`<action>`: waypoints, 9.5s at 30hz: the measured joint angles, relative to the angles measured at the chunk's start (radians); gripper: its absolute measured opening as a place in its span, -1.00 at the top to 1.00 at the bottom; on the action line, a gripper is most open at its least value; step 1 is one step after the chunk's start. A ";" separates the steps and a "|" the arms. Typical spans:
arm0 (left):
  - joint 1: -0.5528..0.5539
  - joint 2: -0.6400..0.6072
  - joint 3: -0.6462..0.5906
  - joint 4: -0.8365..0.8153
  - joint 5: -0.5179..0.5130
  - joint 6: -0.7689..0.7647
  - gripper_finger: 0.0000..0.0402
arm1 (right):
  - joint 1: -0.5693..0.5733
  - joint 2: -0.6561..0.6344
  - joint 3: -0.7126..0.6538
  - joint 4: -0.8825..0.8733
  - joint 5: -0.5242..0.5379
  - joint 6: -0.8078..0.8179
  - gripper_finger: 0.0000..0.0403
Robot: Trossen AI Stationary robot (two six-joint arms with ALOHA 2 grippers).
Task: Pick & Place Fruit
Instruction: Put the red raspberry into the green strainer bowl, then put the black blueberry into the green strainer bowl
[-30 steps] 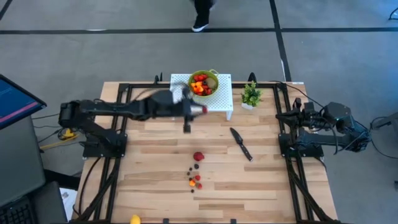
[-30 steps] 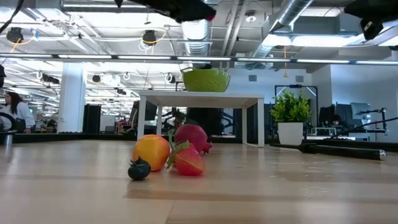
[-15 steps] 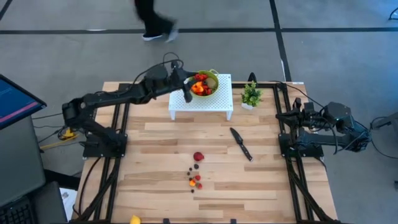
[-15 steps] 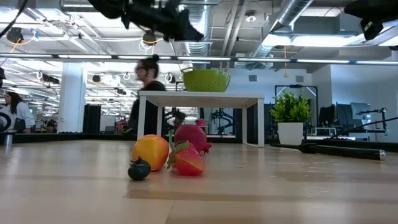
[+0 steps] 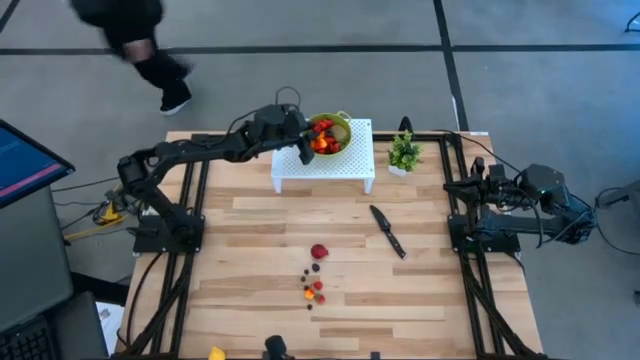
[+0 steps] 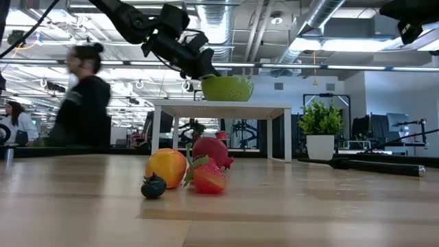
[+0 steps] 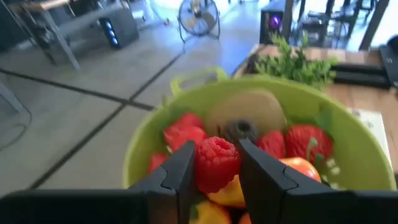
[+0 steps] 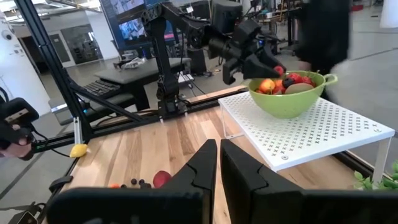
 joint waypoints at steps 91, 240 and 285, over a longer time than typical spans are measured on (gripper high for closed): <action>-0.744 -0.249 -0.218 -0.440 0.184 0.026 -0.18 | 0.000 0.000 0.000 0.000 0.000 0.000 0.92; -0.704 0.193 -0.237 -0.197 0.238 0.178 0.74 | 0.000 0.000 0.000 0.000 0.000 0.000 0.92; -0.100 -0.056 -0.070 0.331 -0.080 0.041 0.73 | 0.000 0.000 0.000 0.000 0.000 0.000 0.92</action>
